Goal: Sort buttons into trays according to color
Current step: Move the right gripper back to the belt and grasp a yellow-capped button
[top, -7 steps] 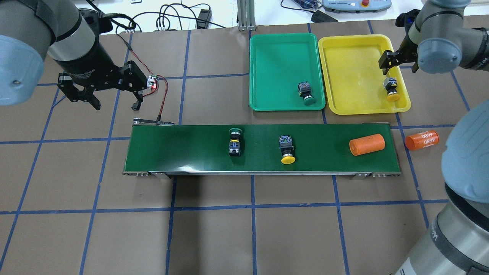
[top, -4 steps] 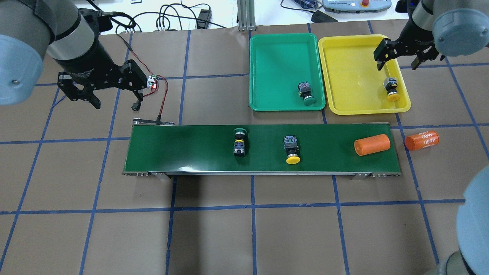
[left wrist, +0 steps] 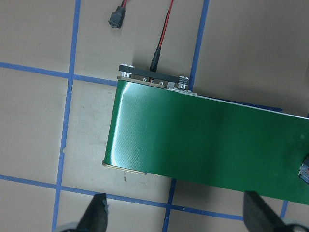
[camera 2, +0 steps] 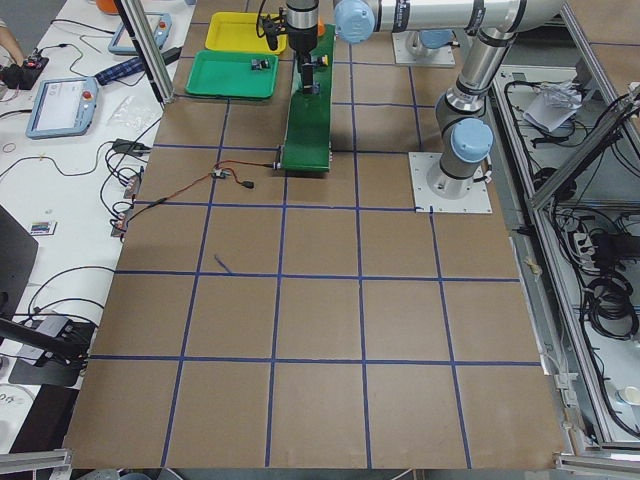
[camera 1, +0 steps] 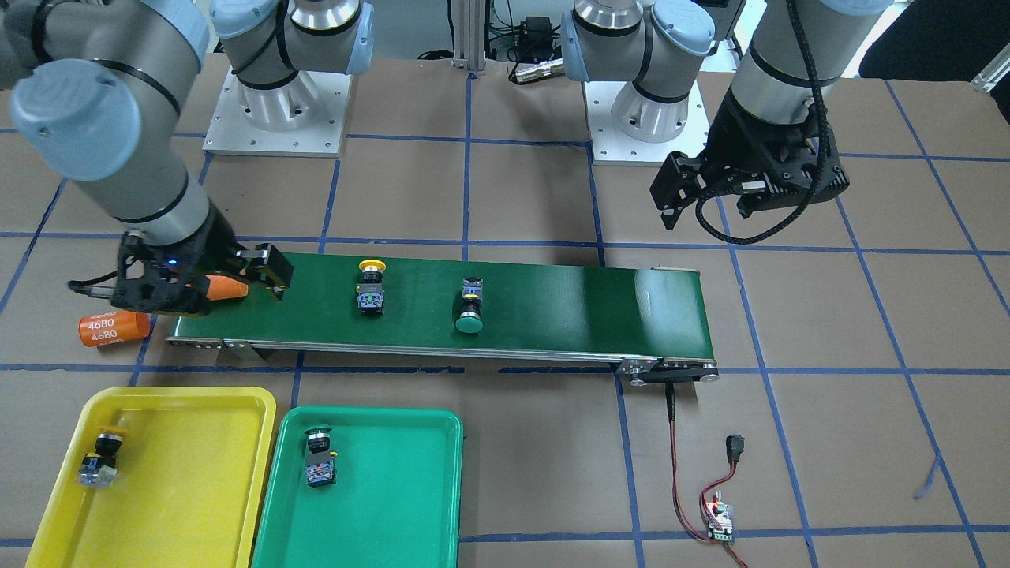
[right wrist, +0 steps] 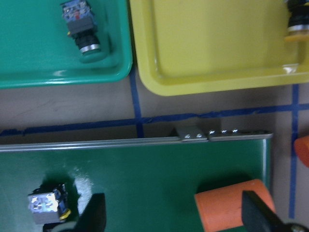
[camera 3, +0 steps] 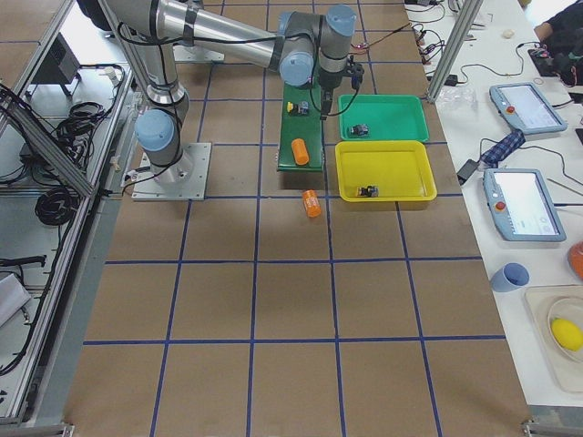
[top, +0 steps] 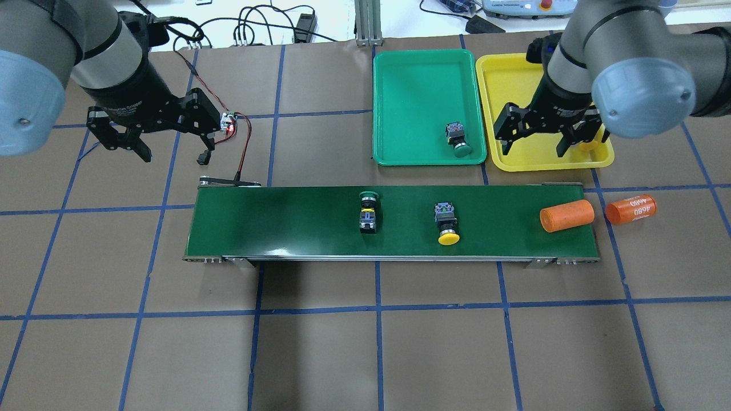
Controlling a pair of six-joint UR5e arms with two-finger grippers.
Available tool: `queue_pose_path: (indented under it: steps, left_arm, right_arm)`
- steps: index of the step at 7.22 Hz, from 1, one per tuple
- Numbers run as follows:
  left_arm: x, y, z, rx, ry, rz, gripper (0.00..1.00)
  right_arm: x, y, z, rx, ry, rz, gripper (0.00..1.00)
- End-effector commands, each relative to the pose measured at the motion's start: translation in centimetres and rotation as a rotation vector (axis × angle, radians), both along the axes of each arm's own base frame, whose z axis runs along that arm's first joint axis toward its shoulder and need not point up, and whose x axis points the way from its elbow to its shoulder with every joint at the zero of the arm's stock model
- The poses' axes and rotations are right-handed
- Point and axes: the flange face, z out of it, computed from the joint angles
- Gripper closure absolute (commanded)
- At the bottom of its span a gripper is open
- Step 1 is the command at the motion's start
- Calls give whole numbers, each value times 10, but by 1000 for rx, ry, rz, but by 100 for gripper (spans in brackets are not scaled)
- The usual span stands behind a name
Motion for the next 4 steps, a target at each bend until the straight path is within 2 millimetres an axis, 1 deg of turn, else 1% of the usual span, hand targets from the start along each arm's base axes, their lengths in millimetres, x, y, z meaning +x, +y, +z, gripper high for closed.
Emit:
queue_pose_path:
  steps: [1, 2, 3, 4]
  left_arm:
    - [0, -1, -2, 3, -3, 0, 0]
    - [0, 0, 0, 0, 0, 0, 0]
    - [0, -1, 1, -1, 0, 0, 0]
    - [0, 0, 1, -1, -3, 0, 0]
  right_arm:
    - [64, 14, -26, 29, -16, 31, 0]
    - [70, 15, -37, 49, -15, 42, 0]
    - [70, 14, -45, 64, -12, 45, 0]
    - [68, 10, -58, 87, 9, 50, 0]
